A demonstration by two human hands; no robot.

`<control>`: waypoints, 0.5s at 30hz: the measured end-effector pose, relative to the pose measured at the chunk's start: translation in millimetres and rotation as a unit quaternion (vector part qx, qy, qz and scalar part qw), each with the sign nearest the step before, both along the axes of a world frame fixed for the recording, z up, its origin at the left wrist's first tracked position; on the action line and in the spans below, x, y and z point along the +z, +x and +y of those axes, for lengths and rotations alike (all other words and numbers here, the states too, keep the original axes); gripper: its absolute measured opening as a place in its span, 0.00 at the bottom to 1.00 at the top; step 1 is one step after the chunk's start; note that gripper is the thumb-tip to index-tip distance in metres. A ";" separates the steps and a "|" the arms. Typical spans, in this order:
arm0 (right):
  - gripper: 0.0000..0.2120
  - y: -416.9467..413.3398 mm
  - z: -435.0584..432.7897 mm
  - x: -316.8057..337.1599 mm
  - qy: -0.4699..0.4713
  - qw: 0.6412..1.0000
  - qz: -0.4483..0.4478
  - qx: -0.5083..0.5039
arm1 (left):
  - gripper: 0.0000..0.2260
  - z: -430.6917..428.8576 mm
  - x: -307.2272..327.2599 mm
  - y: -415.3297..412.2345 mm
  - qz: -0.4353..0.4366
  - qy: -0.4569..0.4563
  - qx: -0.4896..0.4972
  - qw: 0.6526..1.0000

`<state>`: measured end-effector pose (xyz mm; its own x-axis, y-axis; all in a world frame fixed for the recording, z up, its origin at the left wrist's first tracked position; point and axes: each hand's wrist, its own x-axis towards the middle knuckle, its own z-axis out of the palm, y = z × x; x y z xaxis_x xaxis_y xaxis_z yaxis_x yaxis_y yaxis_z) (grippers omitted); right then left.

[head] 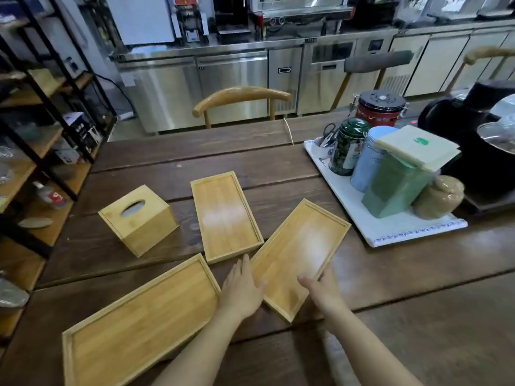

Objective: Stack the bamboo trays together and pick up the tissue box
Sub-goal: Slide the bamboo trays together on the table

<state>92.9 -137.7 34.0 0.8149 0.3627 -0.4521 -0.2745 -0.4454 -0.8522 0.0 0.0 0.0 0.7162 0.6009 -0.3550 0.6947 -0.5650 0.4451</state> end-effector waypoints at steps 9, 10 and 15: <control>0.13 8.6 10.2 6.5 0.131 0.950 0.225 -0.174 | 0.21 -6.5 14.5 17.7 -0.058 -0.190 0.173 0.965; 0.16 11.3 9.0 6.6 0.116 0.950 0.231 -0.174 | 0.20 -6.2 16.0 18.9 -0.057 -0.197 0.179 0.962; 0.18 31.1 -0.4 1.5 0.059 0.959 0.237 -0.143 | 0.20 -4.9 16.6 27.8 -0.026 -0.209 0.201 0.957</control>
<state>124.0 -138.1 35.6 0.6024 0.2267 -0.7653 -0.7394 -0.2027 -0.6420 27.8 -4.9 16.6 0.4806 0.6447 -0.5945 0.7896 -0.0231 0.6132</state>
